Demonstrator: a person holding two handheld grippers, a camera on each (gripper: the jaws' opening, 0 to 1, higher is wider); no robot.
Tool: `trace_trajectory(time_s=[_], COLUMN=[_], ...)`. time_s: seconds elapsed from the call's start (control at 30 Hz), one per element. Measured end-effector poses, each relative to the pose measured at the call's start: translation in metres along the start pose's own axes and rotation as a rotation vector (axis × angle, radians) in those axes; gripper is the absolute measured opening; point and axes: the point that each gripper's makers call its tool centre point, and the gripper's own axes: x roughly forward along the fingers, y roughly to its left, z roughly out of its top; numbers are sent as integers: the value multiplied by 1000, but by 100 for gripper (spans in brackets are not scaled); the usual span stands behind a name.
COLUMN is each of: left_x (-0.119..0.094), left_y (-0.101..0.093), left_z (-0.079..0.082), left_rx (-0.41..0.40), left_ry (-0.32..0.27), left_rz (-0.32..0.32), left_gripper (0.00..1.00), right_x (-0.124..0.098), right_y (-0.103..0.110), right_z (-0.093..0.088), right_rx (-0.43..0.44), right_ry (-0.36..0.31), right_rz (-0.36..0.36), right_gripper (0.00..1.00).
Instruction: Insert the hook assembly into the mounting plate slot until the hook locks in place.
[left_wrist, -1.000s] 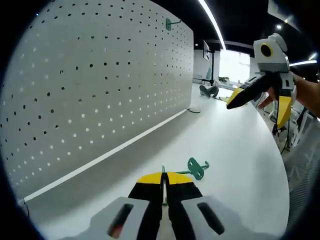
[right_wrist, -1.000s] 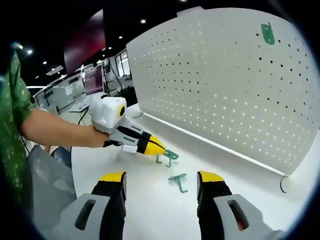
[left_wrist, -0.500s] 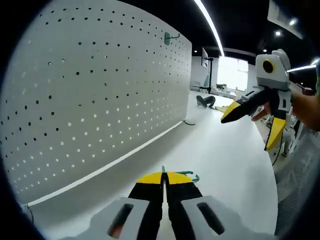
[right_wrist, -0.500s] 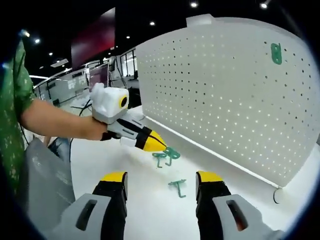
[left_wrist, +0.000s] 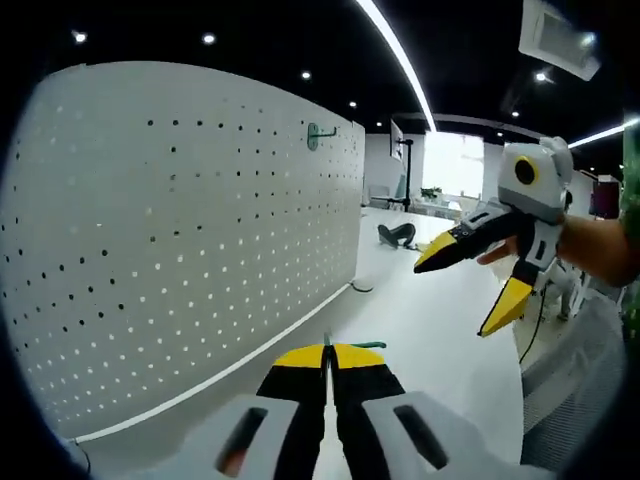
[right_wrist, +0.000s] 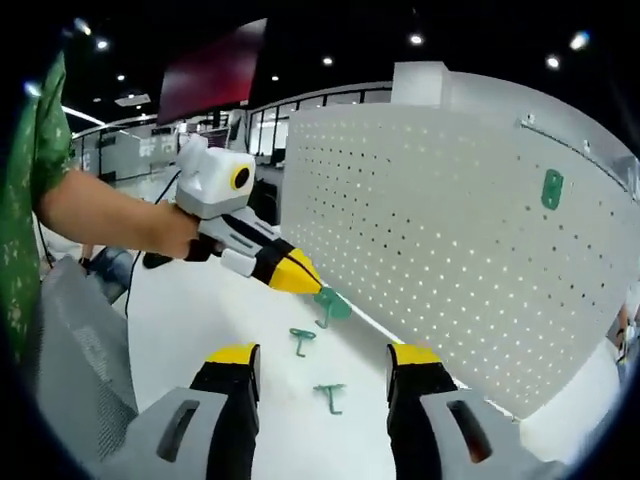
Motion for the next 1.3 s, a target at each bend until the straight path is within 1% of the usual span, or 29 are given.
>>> trace_trajectory(time_s=[0.1,0.13,0.17,0.33,0.43,0.53,0.7,0.9,1.0,1.17,1.3], left_x=[-8,-10,-13,-25,-31,-37,-44,-50,-51,-53,-53], left_y=[-7,-8,-11,-25,-34,-43,-52,-64,-69,-79,-85], left_z=[15,17,24,44,53,62,70,81,84,88,90], left_rx=[5,6,14,33,30,33,35,-15,-30,-56,-74], left_ry=[-21,-22,-33,-60,-72,-86,-94,-122,-126,-119,-116], left_rz=[-4,-5,-11,-24,-34,-49,-59,-87,-94,-107,-117], left_gripper=[1,1,1,1,1,1,1,1,1,1,1], right_x=[-5,-8,-12,-24,-31,-35,-43,-49,-50,-51,-54], right_y=[0,0,1,5,8,9,9,14,16,17,20], right_z=[7,12,15,29,38,43,54,65,68,70,73], right_rx=[-22,-34,-43,-75,-102,-124,-176,-245,-274,-294,-346], right_ry=[-12,-22,-29,-59,-84,-95,-124,-139,-149,-164,-184], right_rz=[-10,-18,-23,-38,-49,-60,-84,-92,-92,-91,-96], right_gripper=[49,49,49,48,48,47,43,40,37,33,29])
